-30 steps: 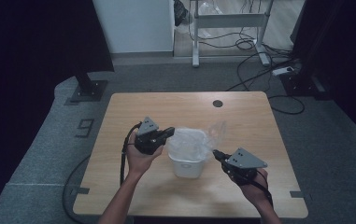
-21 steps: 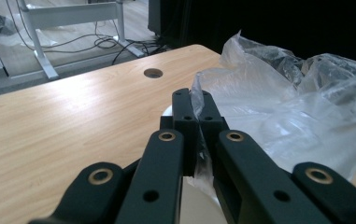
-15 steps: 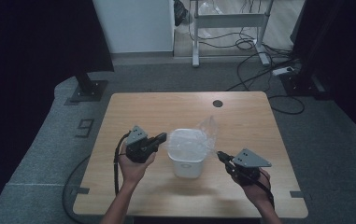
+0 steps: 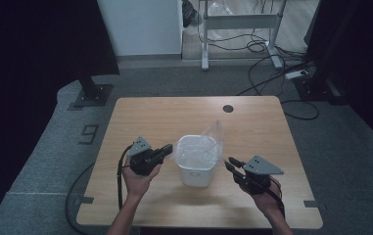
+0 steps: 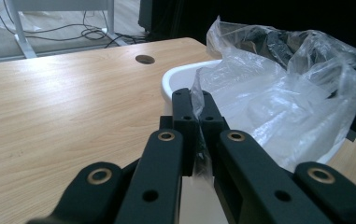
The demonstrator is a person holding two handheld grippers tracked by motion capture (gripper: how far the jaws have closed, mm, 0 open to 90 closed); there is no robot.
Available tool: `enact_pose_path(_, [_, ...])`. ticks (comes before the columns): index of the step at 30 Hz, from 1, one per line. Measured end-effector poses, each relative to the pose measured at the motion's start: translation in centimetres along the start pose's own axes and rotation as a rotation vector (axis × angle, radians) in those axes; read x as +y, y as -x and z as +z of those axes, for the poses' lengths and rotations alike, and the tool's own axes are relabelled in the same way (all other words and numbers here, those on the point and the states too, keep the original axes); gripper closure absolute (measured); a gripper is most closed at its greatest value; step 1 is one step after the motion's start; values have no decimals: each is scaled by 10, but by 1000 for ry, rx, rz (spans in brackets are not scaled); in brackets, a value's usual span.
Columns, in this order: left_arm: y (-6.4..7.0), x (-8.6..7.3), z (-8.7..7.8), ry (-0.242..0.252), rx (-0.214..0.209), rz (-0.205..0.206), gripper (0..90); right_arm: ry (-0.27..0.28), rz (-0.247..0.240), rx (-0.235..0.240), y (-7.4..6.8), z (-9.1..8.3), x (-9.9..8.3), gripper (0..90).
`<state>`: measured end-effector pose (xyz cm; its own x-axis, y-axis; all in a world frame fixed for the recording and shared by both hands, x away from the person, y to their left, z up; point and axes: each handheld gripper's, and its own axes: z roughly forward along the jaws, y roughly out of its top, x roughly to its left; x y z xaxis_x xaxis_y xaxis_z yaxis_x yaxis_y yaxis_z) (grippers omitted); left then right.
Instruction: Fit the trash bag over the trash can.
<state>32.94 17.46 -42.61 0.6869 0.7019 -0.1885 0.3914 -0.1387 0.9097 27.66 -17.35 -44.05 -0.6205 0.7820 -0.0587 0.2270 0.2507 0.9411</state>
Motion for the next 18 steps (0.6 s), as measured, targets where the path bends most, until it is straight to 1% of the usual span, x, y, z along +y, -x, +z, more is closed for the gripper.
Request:
enact_pose_path(1, [0,1,0,0,-1,3,898,15,7,-12,1,-4,3,632])
enact_pose_path(3, [2,1,1,2,-4,6,897,44,15,-32,2,-12,10,568])
enact_pose_path(4, [2,2,1,0,-5,9,897,56,18,-27,2,-17,15,546])
enact_pose_path(6, [2,2,2,-2,-8,9,896,64,7,-24,1,-24,21,514])
enact_pose_path(7, [2,2,2,-2,-10,8,896,67,8,-13,0,-26,24,492])
enact_pose_path(8, [3,2,3,-2,-10,7,896,64,14,7,-1,-27,26,470])
enact_pose_path(9, [3,2,3,-2,-12,9,896,59,13,22,-2,-27,29,461])
enact_pose_path(13, [6,4,2,-1,-17,20,892,66,-4,52,-6,-25,39,440])
enact_pose_path(18, [9,4,3,-3,-22,31,886,89,-24,81,-13,-17,62,437])
